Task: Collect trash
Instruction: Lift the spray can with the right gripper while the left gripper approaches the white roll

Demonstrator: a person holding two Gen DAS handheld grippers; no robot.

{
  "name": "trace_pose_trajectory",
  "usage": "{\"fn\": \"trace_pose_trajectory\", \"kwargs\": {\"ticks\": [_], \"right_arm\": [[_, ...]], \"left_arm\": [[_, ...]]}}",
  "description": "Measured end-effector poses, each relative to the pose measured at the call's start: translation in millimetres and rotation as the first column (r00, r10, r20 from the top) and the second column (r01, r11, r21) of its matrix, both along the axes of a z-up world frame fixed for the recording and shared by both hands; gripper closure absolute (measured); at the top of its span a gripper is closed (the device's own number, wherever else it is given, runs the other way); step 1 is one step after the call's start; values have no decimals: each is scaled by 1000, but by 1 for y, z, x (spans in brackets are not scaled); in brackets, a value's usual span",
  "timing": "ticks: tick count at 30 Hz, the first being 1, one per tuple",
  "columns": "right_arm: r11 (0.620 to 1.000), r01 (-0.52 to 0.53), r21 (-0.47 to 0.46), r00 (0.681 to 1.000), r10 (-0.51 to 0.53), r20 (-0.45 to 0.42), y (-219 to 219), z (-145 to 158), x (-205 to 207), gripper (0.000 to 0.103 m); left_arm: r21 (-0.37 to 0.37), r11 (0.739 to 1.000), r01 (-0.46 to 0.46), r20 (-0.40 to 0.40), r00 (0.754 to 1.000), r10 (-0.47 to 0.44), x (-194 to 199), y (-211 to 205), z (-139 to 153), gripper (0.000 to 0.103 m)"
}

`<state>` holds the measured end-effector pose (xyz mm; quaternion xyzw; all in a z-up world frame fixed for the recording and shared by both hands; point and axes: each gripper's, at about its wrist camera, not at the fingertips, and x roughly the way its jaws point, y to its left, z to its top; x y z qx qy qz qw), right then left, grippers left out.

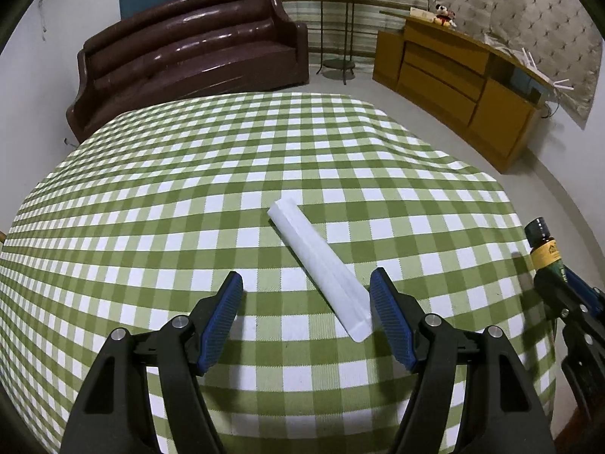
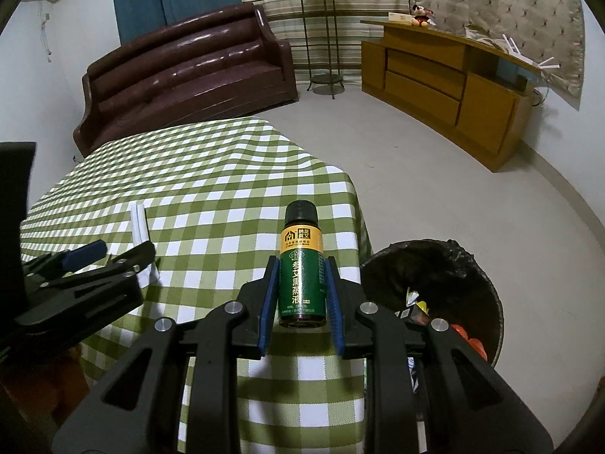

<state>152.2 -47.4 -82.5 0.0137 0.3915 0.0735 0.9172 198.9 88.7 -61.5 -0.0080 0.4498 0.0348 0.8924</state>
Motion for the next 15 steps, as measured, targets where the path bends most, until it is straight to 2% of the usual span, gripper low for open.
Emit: {"fn": "trace_pose_trajectory", "kwargs": {"ticks": [8, 15], "right_arm": [[1000, -2, 4, 1000, 2, -7, -1, -1, -2, 80], [1000, -13, 7, 1000, 13, -16, 3, -6, -5, 80]], "left_arm": [[3, 1000, 8, -11, 1000, -8, -2, 4, -4, 33], [-4, 1000, 9, -12, 1000, -9, -20, 21, -11, 33]]}}
